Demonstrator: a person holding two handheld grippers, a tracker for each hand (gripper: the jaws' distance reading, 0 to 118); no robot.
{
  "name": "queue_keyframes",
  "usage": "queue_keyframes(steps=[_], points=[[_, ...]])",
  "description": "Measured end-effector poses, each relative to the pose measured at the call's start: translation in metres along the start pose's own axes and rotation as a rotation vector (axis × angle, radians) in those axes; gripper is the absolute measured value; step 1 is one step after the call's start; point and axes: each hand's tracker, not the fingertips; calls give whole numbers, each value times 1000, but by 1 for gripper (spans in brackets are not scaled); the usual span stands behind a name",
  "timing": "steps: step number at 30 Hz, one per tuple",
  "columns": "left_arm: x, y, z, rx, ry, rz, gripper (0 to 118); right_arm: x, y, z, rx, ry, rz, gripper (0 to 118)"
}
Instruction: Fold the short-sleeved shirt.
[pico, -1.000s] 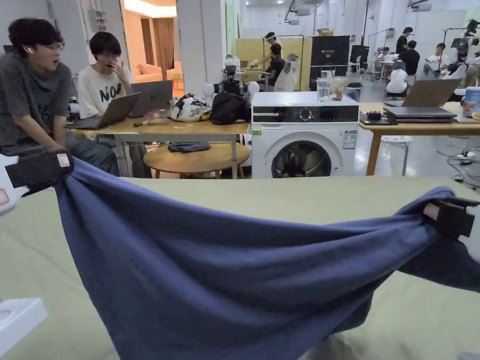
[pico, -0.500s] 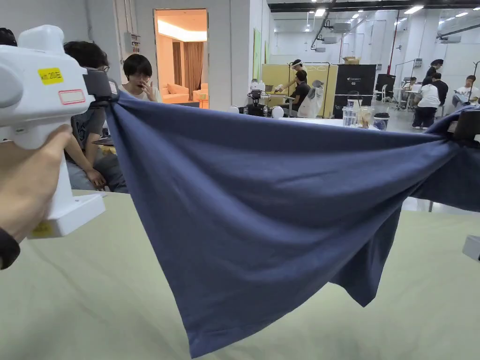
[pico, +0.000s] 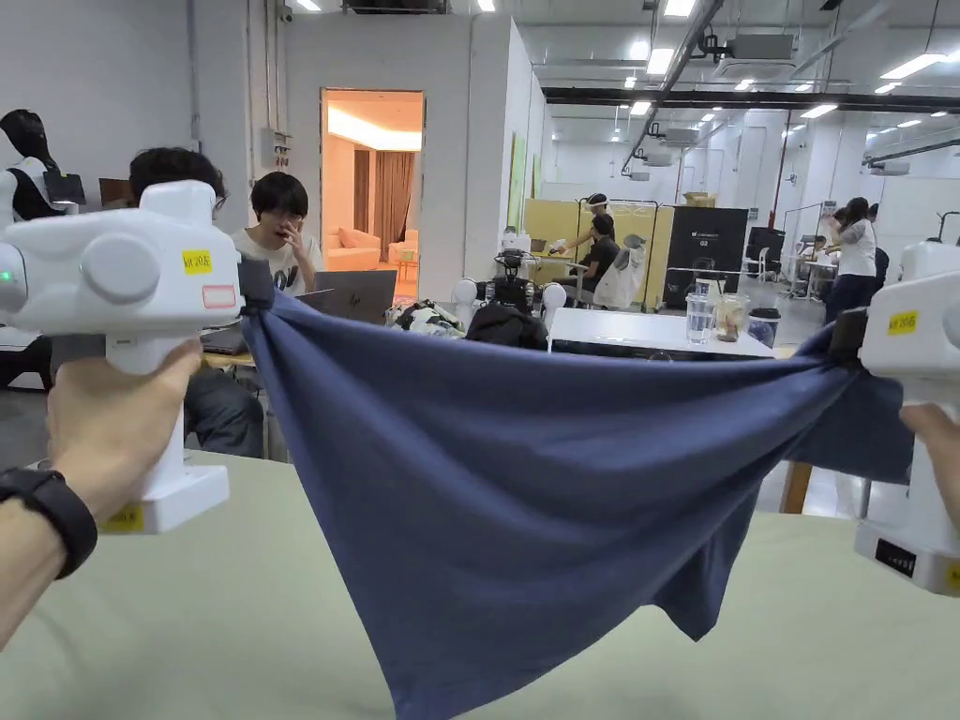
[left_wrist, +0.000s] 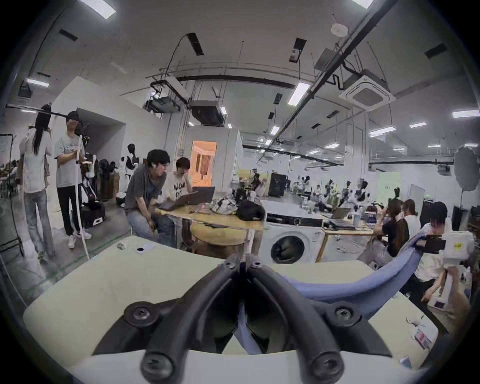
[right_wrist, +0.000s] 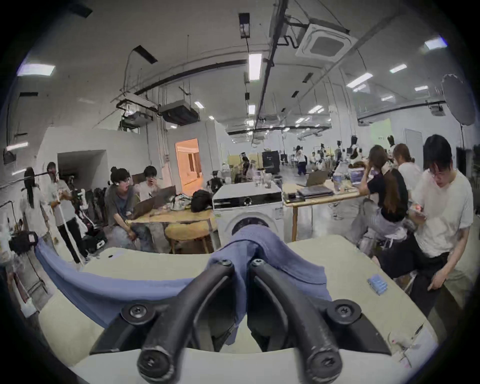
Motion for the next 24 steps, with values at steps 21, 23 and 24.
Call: queue_keyframes(steps=[21,23,24], points=[[-21,-312,219,-441,-34,198,0,97,-349,192,-369,-68,-303,3],[-24,-326,236,-438,-16,218,0,102,-378,216,-401,-106,-334,3],[-23,-332,243,-479,-12,225,0,106,-389,224,-413,-98,-358,3]])
